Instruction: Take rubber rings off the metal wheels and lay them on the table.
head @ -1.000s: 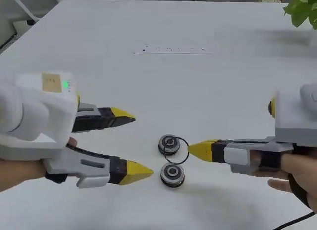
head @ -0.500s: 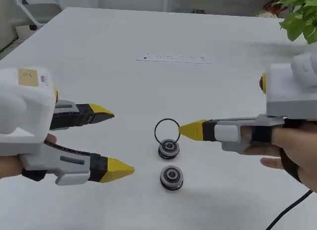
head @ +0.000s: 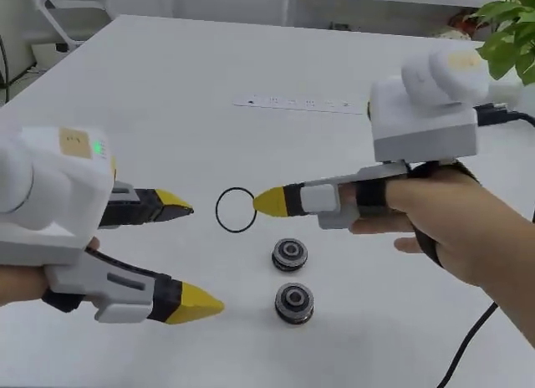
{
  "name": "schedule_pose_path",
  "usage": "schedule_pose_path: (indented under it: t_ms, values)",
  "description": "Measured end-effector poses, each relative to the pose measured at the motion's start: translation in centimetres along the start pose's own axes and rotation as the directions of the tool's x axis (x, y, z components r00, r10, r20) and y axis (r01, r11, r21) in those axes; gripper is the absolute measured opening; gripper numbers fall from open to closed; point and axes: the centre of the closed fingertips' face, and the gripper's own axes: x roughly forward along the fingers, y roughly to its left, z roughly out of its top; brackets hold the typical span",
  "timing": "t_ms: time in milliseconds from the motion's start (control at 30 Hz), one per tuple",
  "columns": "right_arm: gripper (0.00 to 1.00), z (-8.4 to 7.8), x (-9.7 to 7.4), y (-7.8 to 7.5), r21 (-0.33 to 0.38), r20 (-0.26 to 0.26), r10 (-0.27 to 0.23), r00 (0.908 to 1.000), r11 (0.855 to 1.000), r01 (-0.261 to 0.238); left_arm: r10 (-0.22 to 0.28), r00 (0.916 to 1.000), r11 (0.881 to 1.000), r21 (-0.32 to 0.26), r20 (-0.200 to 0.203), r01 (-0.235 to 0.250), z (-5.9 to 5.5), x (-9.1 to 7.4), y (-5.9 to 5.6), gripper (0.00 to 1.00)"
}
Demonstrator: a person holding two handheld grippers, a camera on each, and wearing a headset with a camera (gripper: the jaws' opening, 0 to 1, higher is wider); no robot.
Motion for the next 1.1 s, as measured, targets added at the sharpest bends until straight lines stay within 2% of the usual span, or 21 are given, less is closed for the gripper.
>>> schedule_pose_path:
  t_ms: [133,233,500,567,733,933,967,1100]
  values:
    - [0.0,-2.2,0.8,-0.1,0.005,-0.053,0.009,0.9985,1.0,-0.009,-0.001,0.9998,1.0,-0.009,-0.019,0.001,-0.8,-0.1,0.2,0.7]
    - [0.0,-3.6,1.3,-0.4,0.047,-0.075,0.023,0.9969,0.999,-0.02,0.0,0.9994,1.0,-0.016,-0.035,-0.001,-1.3,-0.2,0.4,0.7]
    - [0.0,-5.4,2.0,-1.4,0.123,-0.101,0.023,0.9946,0.992,-0.011,-0.023,0.996,0.999,-0.03,-0.087,0.02,-2.8,0.0,0.2,0.71]
    - [0.0,-6.0,2.3,-1.4,0.13,-0.115,0.027,0.9931,0.991,-0.012,-0.025,0.9925,1.0,-0.019,-0.12,0.023,-3.5,0.1,0.1,0.71]
    - [0.0,-8.2,3.0,-2.4,0.12,-0.183,-0.006,0.9831,0.992,0.028,-0.038,0.989,0.999,-0.025,-0.143,0.035,-4.1,0.1,-0.1,0.7]
    - [0.0,-9.5,3.4,-3.2,0.111,-0.223,-0.034,0.9743,0.992,0.06,-0.039,0.988,0.999,-0.026,-0.149,0.035,-4.2,0.1,-0.1,0.7]
    - [0.0,-9.9,3.4,-3.2,0.097,-0.241,-0.043,0.9696,0.993,0.068,-0.04,0.9875,0.999,-0.025,-0.153,0.036,-4.3,0.1,-0.2,0.7]
    - [0.0,-10.0,3.4,-3.5,0.051,-0.251,-0.071,0.9653,0.995,0.087,-0.042,0.9867,0.999,-0.021,-0.157,0.04,-4.4,0.1,-0.3,0.7]
